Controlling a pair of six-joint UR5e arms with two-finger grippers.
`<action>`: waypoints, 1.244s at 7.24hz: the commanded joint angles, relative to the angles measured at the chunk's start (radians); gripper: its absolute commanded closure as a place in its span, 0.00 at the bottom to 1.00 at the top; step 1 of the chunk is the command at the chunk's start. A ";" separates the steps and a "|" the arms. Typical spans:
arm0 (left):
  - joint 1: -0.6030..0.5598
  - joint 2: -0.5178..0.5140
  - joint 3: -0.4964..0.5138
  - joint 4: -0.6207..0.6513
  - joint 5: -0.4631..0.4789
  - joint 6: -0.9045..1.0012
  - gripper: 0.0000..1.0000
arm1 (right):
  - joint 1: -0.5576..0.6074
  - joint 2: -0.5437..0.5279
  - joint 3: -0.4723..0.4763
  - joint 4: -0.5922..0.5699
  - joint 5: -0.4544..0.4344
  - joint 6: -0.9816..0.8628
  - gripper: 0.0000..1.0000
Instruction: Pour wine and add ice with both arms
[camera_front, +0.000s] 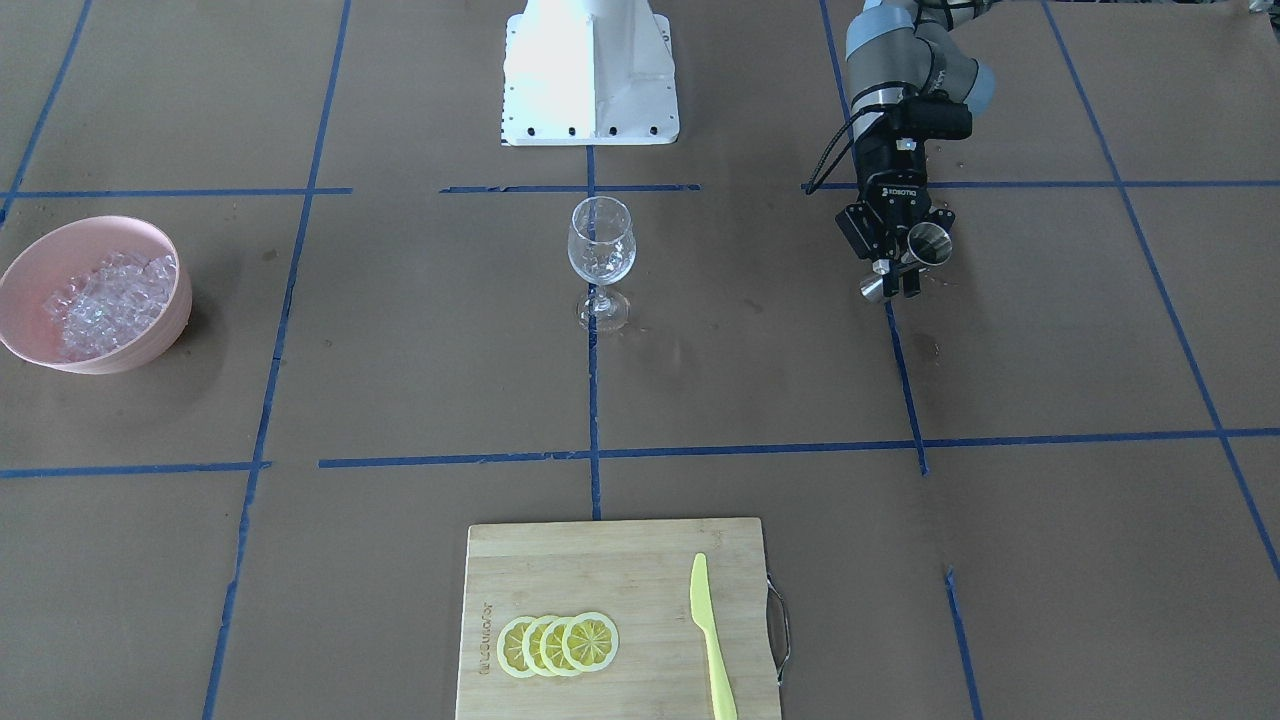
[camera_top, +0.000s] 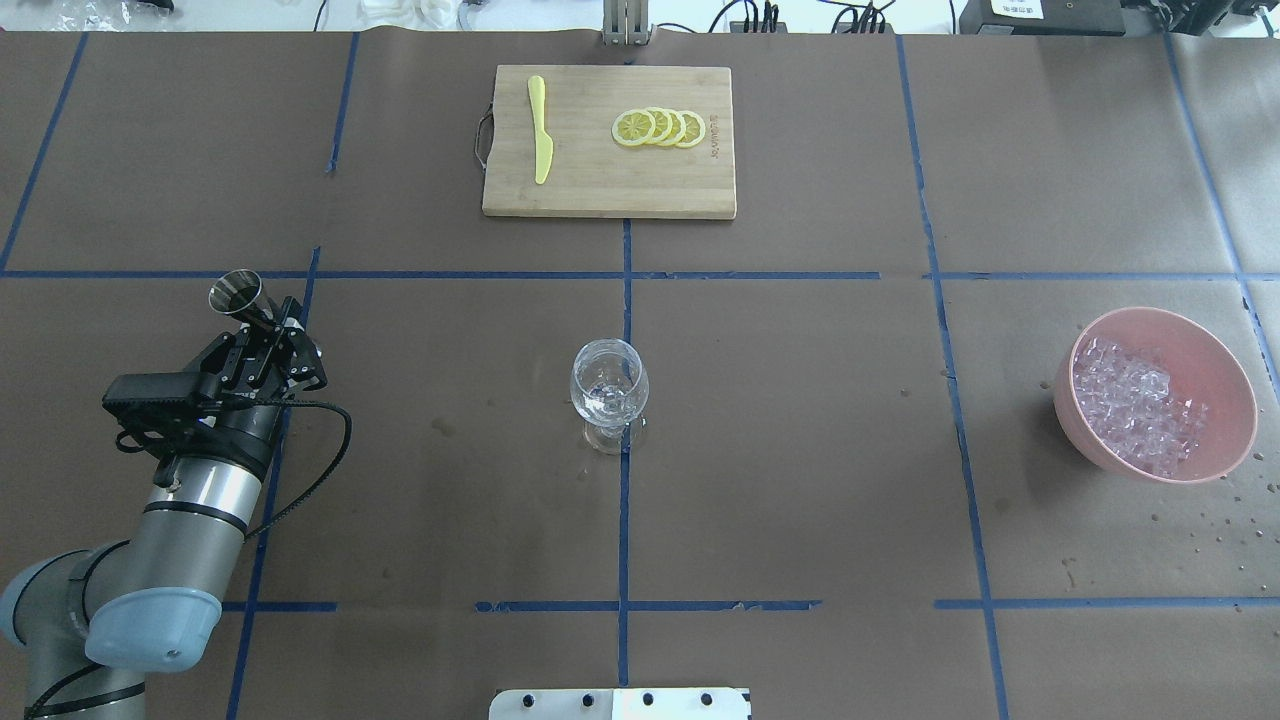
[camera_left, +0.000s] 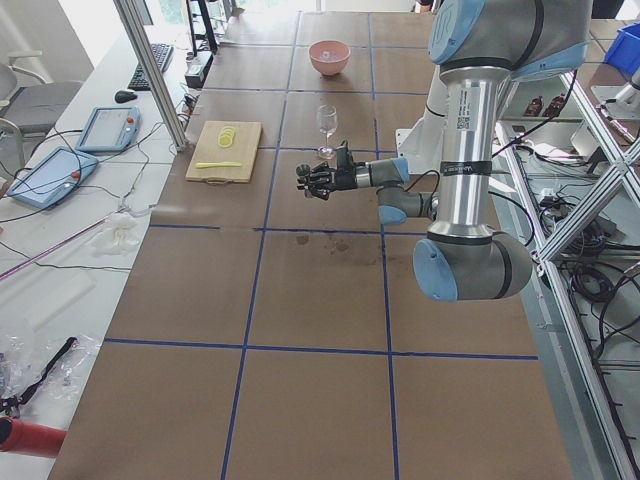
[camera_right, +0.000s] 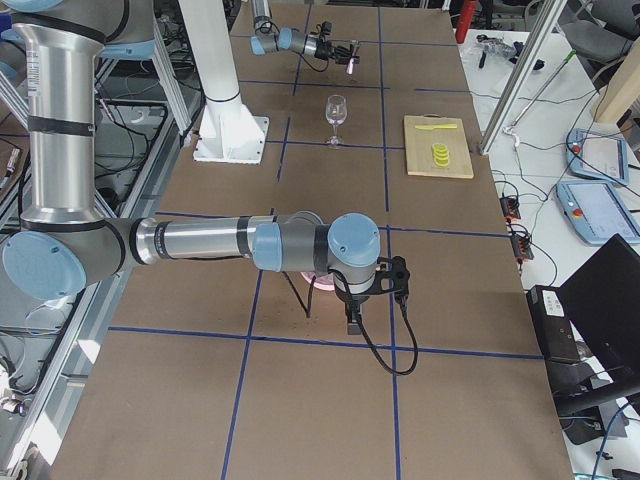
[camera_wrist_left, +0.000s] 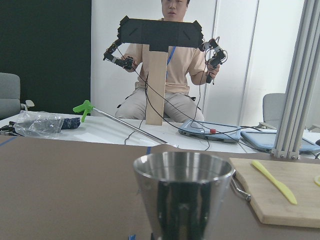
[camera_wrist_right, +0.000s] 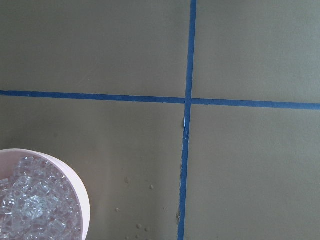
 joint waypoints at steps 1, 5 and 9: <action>-0.030 -0.079 -0.017 -0.007 -0.014 0.126 1.00 | 0.000 0.002 0.000 0.001 0.000 0.000 0.00; -0.027 -0.228 -0.029 -0.005 -0.016 0.326 1.00 | 0.000 0.005 -0.008 0.001 -0.002 -0.001 0.00; 0.020 -0.317 -0.023 0.001 -0.014 0.543 1.00 | 0.000 0.008 -0.008 0.001 0.000 -0.001 0.00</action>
